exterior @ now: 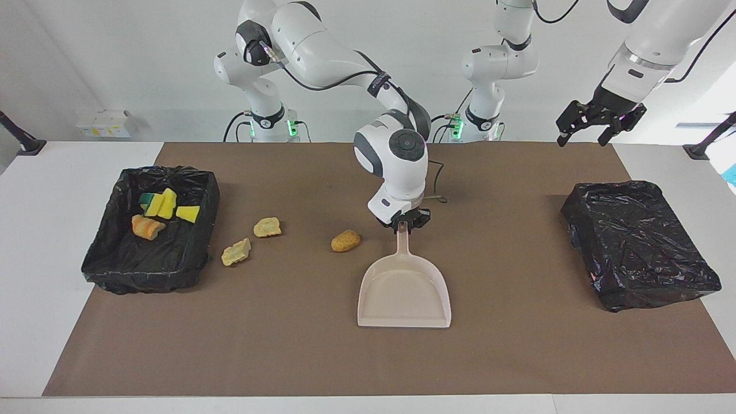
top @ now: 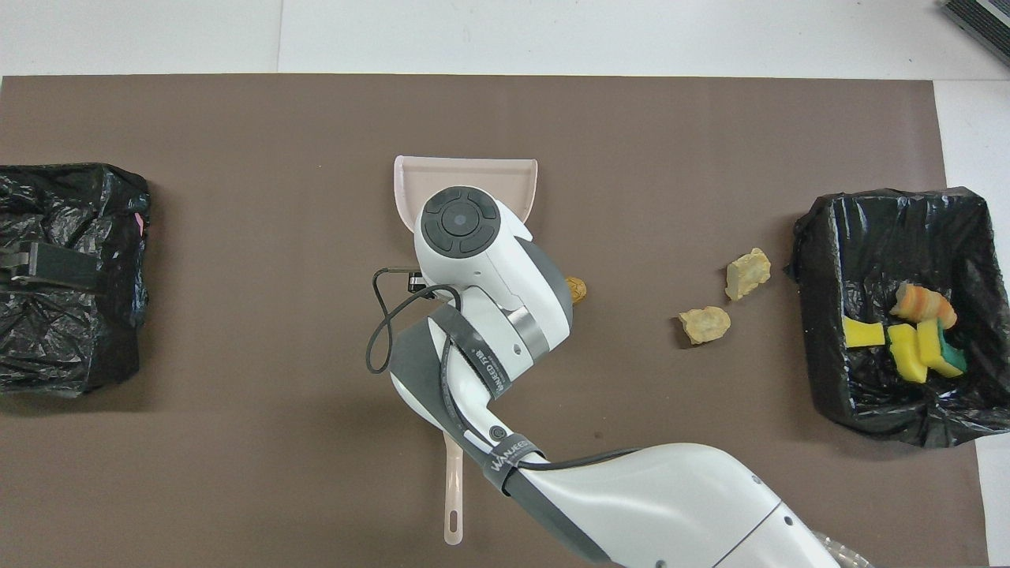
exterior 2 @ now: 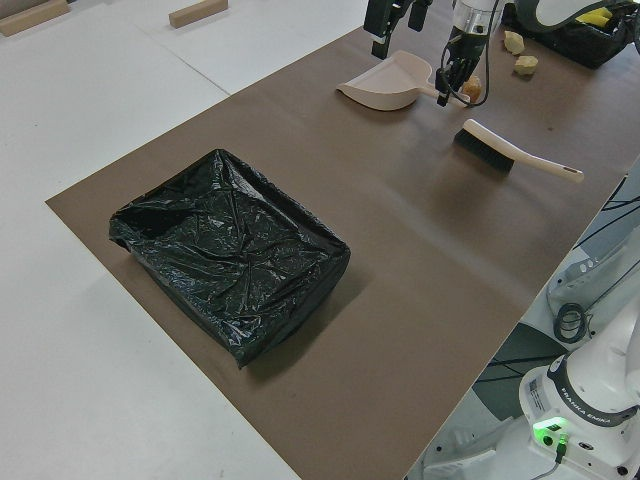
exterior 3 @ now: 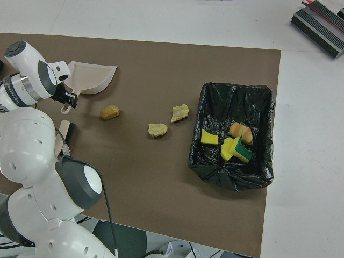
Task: Sweep and dump trash in bin
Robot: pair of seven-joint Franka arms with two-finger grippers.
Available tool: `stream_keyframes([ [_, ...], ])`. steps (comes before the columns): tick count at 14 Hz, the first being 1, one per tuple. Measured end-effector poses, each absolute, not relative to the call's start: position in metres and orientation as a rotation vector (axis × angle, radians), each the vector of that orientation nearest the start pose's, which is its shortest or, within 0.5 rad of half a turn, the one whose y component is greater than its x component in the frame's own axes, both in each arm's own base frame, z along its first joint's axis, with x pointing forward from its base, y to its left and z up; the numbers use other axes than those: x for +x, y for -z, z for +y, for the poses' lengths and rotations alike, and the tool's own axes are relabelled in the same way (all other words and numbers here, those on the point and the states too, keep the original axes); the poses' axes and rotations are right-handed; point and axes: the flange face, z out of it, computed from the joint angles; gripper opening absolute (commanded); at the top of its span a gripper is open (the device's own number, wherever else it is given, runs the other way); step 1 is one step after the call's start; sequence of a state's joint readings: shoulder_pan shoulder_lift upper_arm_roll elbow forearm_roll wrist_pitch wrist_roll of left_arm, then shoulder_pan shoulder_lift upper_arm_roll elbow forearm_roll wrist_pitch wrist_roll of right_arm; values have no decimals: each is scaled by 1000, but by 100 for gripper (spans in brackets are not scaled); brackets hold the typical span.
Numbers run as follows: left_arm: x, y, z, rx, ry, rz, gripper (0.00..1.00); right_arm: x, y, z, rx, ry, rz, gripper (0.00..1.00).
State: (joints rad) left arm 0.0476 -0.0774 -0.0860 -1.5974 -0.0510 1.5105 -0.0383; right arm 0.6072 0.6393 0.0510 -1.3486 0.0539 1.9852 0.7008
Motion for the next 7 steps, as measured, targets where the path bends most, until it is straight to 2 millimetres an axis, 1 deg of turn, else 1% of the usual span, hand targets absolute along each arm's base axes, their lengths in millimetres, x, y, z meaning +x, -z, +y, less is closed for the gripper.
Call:
stream_keyframes([
  [3,524,-648,-28,-3185,-18,4,100,579,-359,440,-3072,-63,116,100],
  [7,523,-649,-28,-3185,-18,4,100,578,-388,437,-3053,-16,117,100],
])
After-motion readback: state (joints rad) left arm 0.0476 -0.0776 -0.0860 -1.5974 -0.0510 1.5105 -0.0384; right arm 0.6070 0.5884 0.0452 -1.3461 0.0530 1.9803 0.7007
